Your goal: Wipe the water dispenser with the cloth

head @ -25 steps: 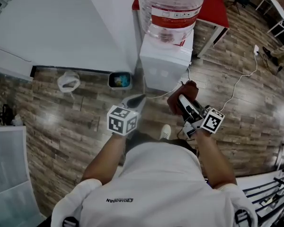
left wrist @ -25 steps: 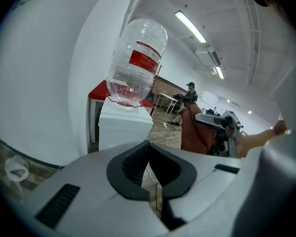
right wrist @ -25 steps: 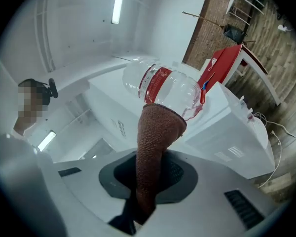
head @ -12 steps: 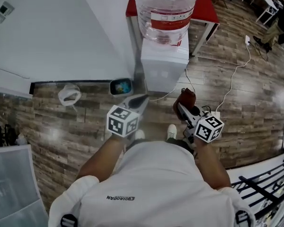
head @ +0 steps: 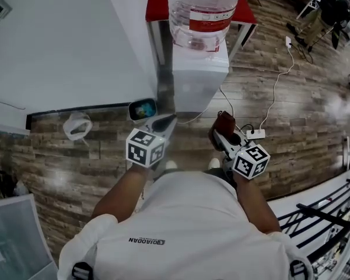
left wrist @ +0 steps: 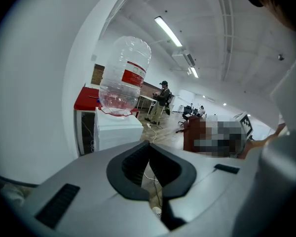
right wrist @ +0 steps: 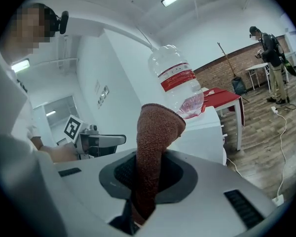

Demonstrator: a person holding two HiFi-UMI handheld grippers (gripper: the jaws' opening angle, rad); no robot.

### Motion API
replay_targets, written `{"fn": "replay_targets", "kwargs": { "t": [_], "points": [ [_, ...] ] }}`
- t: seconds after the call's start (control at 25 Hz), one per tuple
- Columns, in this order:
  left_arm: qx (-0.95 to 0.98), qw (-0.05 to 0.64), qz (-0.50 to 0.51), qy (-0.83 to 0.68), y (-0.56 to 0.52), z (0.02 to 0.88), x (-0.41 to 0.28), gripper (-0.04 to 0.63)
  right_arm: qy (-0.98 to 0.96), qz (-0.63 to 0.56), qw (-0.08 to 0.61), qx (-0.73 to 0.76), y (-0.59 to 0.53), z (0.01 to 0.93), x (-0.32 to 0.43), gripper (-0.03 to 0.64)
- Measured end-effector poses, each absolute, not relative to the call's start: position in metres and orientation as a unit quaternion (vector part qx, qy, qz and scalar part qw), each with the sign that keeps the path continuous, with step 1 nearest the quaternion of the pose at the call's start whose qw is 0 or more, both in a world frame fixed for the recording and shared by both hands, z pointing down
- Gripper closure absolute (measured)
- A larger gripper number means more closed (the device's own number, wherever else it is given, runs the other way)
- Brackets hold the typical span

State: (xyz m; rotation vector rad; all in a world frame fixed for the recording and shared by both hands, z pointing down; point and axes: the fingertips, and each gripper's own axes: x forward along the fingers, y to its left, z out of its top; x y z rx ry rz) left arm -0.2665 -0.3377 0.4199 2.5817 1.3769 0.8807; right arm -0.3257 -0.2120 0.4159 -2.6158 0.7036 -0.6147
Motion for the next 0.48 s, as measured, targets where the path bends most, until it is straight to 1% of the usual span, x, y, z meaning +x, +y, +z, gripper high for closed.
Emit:
{"fn": "replay_targets", "kwargs": {
  "t": [0.24, 0.36, 0.48],
  "points": [
    [0.858, 0.074, 0.285, 0.42, -0.339, 0.418, -0.272, 0.606, 0.266, -0.22, 0.137, -0.928, -0.205, 0.404, -0.324, 0.561],
    [0.86, 0.076, 0.285, 0.417, -0.329, 0.42, -0.277, 0.606, 0.276, -0.212, 0.131, -0.928, -0.2, 0.397, -0.325, 0.561],
    [0.859, 0.072, 0.285, 0.418, -0.318, 0.418, -0.281, 0.606, 0.276, -0.212, 0.14, -0.927, -0.193, 0.399, -0.328, 0.561]
  ]
}}
